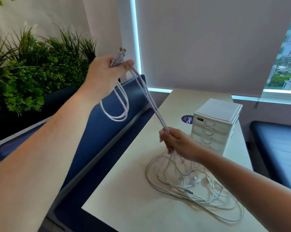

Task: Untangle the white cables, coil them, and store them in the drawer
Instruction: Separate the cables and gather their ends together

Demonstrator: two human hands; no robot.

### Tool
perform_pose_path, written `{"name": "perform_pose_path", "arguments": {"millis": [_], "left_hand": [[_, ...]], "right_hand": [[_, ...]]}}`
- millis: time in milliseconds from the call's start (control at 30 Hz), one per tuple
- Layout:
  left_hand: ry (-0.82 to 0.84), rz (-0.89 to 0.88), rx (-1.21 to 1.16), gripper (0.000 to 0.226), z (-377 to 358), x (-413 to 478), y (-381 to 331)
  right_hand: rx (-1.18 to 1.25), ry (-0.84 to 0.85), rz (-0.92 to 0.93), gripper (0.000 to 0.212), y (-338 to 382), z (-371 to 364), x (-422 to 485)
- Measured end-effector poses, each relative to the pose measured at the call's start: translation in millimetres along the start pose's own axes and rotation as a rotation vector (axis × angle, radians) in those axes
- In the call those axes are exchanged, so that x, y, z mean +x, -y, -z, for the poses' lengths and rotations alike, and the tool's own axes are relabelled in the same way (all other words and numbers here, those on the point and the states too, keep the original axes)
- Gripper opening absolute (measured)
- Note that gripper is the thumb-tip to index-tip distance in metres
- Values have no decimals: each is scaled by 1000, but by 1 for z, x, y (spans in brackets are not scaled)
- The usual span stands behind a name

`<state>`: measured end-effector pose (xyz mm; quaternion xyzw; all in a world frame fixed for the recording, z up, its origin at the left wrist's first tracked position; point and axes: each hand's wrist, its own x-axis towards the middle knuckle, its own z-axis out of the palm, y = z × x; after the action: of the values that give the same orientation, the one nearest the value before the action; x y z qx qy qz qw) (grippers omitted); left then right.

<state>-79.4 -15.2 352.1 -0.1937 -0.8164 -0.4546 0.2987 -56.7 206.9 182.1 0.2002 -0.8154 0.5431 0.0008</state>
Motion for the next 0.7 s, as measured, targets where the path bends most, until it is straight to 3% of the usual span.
{"name": "perform_pose_path", "arguments": {"millis": [100,200,300,400,533,633,700], "left_hand": [[34,-27,160,57,8,-3,8],[107,28,166,50,6,-8,14],[233,160,58,54,-2,-11,27],[272,229,16,45,-11,-13,41],[110,285,-20,36,-14,-11,57],[2,366,-174,36,-16,-13,58],[-26,416,-293,37,-18,-16,55]], "right_hand": [[16,-162,105,47,4,23,-21],[73,-154,118,49,23,45,-39],[-15,65,-20,49,33,60,-55],[-254,346,-214,46,14,67,-73],[-662,721,-582,43,-54,53,-102],[-878,840,-770,46,-103,36,-119],[-1063,817,-678,51,-117,30,-123]]}}
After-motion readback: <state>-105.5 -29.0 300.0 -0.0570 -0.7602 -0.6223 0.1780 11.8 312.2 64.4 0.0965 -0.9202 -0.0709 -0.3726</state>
